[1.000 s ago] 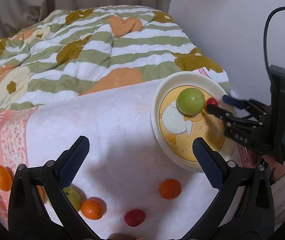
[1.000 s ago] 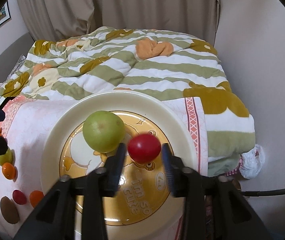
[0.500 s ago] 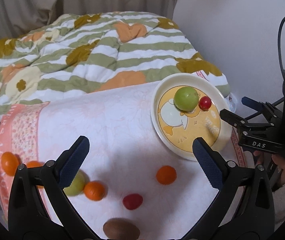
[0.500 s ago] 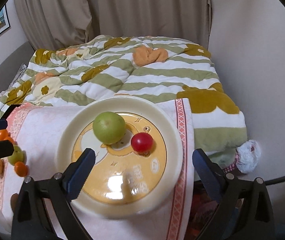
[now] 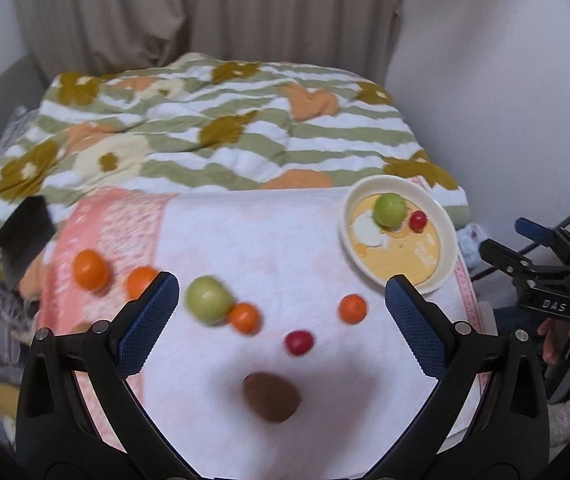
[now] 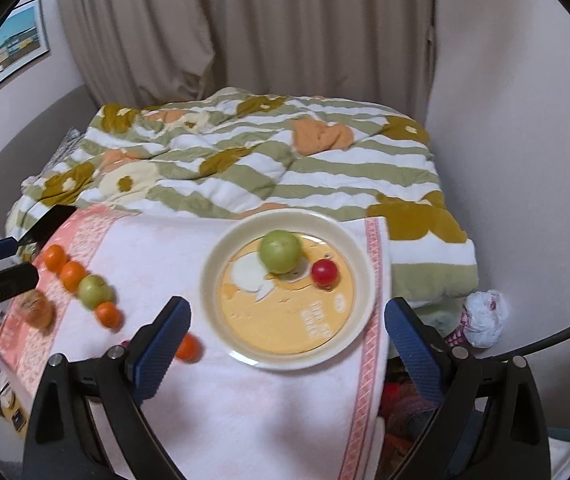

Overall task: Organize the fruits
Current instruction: 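Withdraw both tools from the bowl back over the table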

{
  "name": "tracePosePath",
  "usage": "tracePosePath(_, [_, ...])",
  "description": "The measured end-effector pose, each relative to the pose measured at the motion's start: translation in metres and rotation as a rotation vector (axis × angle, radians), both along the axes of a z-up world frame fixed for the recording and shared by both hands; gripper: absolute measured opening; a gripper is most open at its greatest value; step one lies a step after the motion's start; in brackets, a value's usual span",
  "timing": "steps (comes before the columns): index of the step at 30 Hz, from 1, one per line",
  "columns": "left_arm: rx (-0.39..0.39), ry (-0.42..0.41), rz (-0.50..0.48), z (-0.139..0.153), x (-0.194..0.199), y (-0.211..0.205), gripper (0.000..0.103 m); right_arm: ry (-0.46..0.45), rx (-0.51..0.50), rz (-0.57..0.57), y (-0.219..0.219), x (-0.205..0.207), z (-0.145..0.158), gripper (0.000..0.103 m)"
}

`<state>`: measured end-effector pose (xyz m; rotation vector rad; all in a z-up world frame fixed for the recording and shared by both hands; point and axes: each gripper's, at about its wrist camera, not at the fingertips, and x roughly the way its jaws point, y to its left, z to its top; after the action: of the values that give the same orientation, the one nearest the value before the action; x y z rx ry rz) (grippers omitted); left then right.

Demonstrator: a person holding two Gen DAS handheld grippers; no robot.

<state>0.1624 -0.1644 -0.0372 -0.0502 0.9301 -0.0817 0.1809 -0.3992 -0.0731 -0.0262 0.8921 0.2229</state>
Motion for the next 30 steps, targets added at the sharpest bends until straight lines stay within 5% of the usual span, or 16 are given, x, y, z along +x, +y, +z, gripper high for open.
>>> tracePosePath(13, [0.012, -0.025, 0.155, 0.011, -0.061, 0.112, 0.103, 0.008, 0.025, 0.046, 0.071, -0.036, 0.017, 0.097])
tracePosePath(21, [0.005, -0.003, 0.084, -0.002, -0.061, 0.177, 0.103, 0.014, 0.002, 0.024, 0.138, -0.05, 0.014, 0.097])
tracePosePath(30, [0.014, 0.083, -0.071, -0.052, -0.042, 0.224, 0.103, 0.022, -0.045, -0.027, 0.2, -0.053, -0.019, 0.097])
